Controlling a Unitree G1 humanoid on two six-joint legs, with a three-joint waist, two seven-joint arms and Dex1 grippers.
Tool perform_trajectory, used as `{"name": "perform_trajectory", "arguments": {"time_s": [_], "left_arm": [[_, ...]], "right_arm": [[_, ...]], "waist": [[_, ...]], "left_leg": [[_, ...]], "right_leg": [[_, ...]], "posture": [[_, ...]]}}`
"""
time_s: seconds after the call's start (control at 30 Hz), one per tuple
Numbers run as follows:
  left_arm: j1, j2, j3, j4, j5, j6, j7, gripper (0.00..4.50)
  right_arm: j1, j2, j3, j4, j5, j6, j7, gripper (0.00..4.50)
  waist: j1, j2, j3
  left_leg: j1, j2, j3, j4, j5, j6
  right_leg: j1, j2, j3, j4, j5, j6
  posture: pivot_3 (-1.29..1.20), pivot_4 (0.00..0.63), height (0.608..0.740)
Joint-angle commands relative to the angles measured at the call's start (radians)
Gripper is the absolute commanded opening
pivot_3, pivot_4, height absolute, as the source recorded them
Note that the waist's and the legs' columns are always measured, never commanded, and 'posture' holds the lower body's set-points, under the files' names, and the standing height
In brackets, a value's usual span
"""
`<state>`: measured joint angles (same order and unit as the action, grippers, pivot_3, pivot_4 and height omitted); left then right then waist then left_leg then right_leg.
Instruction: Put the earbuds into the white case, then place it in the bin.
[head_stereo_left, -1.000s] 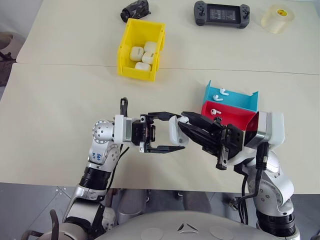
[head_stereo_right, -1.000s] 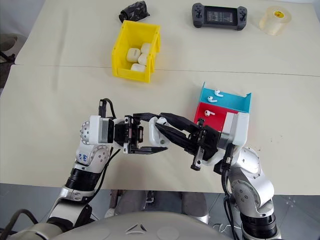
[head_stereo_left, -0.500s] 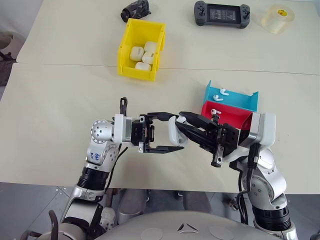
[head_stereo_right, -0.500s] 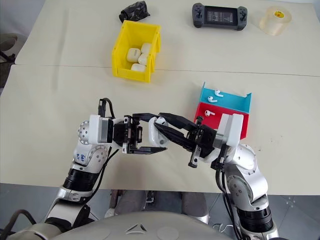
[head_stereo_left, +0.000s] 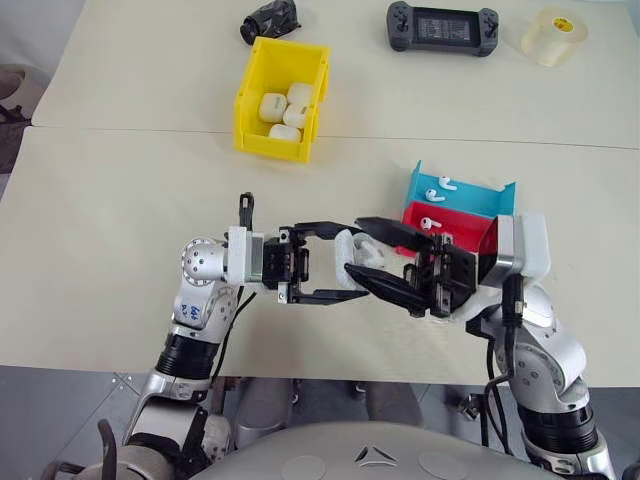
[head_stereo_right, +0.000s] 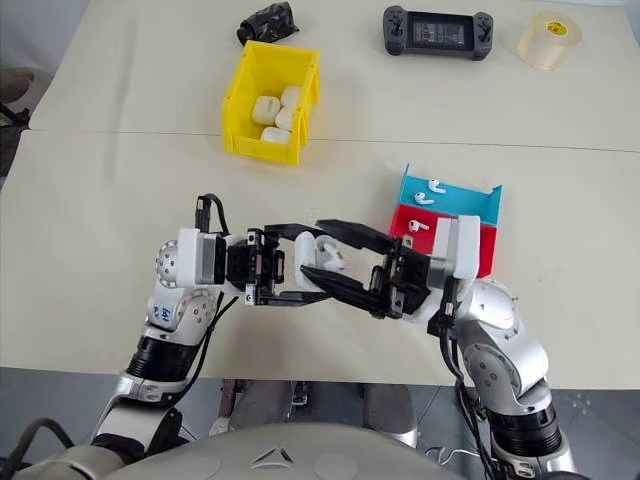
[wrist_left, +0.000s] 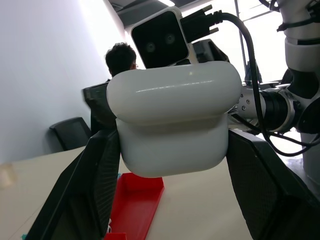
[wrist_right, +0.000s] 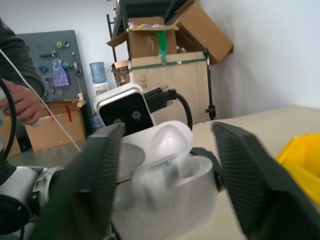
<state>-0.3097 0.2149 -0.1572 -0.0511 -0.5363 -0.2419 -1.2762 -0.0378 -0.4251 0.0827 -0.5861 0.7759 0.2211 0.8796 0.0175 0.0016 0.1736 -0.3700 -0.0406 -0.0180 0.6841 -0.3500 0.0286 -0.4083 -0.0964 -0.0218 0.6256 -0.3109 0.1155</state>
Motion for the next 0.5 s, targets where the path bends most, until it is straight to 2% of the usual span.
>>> {"name": "perform_trajectory", "arguments": {"time_s": [0.03, 0.07, 0.27, 0.5], "left_arm": [[-0.006, -0.013, -0.005, -0.023, -0.009, -0.021, 0.003, 2.86], [0.0, -0.013, -0.007, -0.02, -0.008, -0.023, 0.0, 2.86], [0.025, -0.004, -0.001, 0.008, 0.002, -0.044, -0.008, 2.86], [0.075, 0.036, 0.03, 0.048, 0.015, -0.083, -0.01, 2.86]], "right_arm": [[-0.023, -0.017, -0.041, -0.023, 0.013, 0.014, -0.021, 4.2], [-0.023, -0.031, -0.064, -0.024, 0.02, 0.016, -0.02, 4.49], [0.007, -0.057, -0.171, -0.018, 0.057, 0.025, -0.056, 4.49], [0.041, -0.142, -0.348, 0.044, 0.047, -0.01, -0.005, 4.49]], "waist": [[0.001, 0.0, 0.0], [0.001, 0.0, 0.0], [0.004, 0.0, 0.0], [0.004, 0.0, 0.0]], "left_leg": [[0.0, 0.0, 0.0, 0.0, 0.0, 0.0], [0.0, 0.0, 0.0, 0.0, 0.0, 0.0], [0.0, 0.0, 0.0, 0.0, 0.0, 0.0], [0.0, 0.0, 0.0, 0.0, 0.0, 0.0]], "right_leg": [[0.0, 0.0, 0.0, 0.0, 0.0, 0.0], [0.0, 0.0, 0.0, 0.0, 0.0, 0.0], [0.0, 0.0, 0.0, 0.0, 0.0, 0.0], [0.0, 0.0, 0.0, 0.0, 0.0, 0.0]], "posture": [[0.0, 0.15, 0.74], [0.0, 0.15, 0.74], [0.0, 0.15, 0.74], [0.0, 0.15, 0.74]]}}
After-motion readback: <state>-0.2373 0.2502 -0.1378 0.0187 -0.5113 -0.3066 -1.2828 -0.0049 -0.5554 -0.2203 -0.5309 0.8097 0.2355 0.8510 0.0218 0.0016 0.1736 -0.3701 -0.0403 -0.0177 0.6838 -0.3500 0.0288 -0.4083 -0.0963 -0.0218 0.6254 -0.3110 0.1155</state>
